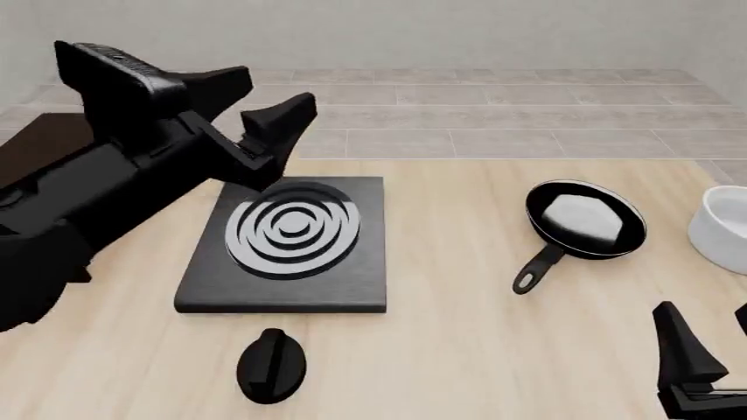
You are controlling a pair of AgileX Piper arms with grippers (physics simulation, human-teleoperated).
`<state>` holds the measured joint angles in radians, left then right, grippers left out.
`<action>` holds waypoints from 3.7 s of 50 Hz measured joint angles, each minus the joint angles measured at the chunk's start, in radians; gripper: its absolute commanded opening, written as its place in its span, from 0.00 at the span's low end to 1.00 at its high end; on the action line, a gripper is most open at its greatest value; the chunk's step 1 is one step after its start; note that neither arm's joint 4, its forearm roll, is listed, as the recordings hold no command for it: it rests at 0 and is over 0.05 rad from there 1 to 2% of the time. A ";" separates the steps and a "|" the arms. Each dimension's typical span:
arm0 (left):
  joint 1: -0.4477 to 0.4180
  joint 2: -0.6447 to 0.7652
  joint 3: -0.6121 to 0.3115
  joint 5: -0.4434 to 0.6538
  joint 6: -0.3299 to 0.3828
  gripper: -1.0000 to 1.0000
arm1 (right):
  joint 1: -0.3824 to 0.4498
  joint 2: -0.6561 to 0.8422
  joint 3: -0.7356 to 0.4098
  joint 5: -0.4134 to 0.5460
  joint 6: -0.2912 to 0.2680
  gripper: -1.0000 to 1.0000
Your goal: Put the frying pan on top of the cabinet.
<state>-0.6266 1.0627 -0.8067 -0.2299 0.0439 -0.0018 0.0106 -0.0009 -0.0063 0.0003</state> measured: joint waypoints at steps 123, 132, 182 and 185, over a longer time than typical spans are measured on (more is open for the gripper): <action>-0.221 0.970 -0.655 0.067 -0.038 1.00 | -0.007 0.002 0.001 -0.010 0.017 1.00; -0.229 1.001 -0.671 0.065 -0.039 1.00 | -0.008 0.008 0.001 -0.015 0.017 1.00; -0.294 1.082 -0.746 0.088 -0.068 1.00 | -0.010 0.008 0.001 -0.013 0.019 1.00; -0.299 1.083 -0.750 0.090 -0.070 1.00 | -0.010 0.008 0.001 -0.013 0.019 1.00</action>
<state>-0.9257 2.1461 -1.5562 -0.1396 -0.0259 -0.0114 0.0186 -0.0002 -0.0196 0.0197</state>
